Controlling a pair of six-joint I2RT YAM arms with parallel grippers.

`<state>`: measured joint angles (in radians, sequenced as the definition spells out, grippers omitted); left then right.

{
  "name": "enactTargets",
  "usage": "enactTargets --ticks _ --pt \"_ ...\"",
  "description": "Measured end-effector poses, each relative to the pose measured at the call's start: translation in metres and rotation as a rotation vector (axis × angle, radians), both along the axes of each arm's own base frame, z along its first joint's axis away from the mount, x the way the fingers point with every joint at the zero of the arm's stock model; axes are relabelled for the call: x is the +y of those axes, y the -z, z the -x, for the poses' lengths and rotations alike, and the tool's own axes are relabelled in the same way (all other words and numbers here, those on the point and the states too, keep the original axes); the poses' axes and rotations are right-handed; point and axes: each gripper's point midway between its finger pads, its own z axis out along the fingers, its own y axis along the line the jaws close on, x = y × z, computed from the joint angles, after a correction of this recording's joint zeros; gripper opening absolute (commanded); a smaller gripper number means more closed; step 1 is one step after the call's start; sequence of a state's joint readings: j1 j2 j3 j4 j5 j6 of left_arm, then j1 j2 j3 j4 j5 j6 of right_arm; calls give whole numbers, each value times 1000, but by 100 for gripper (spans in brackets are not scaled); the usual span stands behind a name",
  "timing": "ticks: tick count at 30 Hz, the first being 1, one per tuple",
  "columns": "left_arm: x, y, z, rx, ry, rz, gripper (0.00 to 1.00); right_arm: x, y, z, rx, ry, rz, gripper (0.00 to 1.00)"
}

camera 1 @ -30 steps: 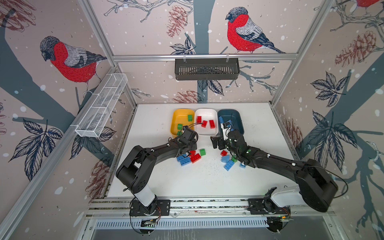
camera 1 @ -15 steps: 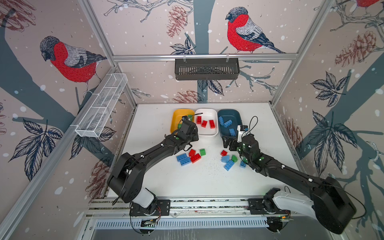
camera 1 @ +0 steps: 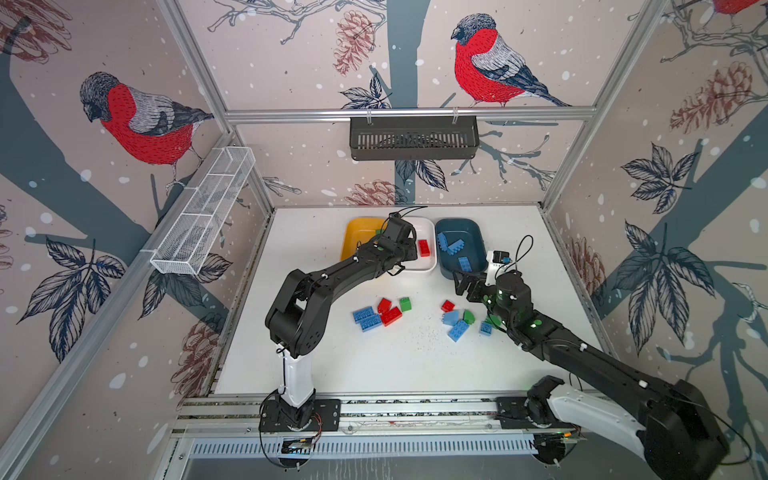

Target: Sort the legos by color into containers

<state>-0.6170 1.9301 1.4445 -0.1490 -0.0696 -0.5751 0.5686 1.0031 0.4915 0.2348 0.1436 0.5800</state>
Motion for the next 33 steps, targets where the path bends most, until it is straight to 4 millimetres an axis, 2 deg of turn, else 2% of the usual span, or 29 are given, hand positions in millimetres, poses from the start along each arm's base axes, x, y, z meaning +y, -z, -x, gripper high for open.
enactTargets --ticks 6,9,13,16,21,28,33 --pt "-16 12 -21 23 19 -17 38 -6 6 5 24 9 18 100" --pt "-19 11 -27 21 19 -19 53 -11 17 9 54 26 26 100" --pt "-19 8 -28 15 21 -19 66 -15 27 12 75 35 35 99" --pt "-14 5 -21 18 23 -19 74 -15 37 15 98 27 44 99" --pt "0 -9 5 -7 38 19 87 -3 62 25 189 -49 63 90" --pt "25 -27 30 -70 3 57 95 21 91 48 295 -173 106 87" --pt "42 -25 40 -77 -30 47 96 41 104 58 349 -288 155 85"
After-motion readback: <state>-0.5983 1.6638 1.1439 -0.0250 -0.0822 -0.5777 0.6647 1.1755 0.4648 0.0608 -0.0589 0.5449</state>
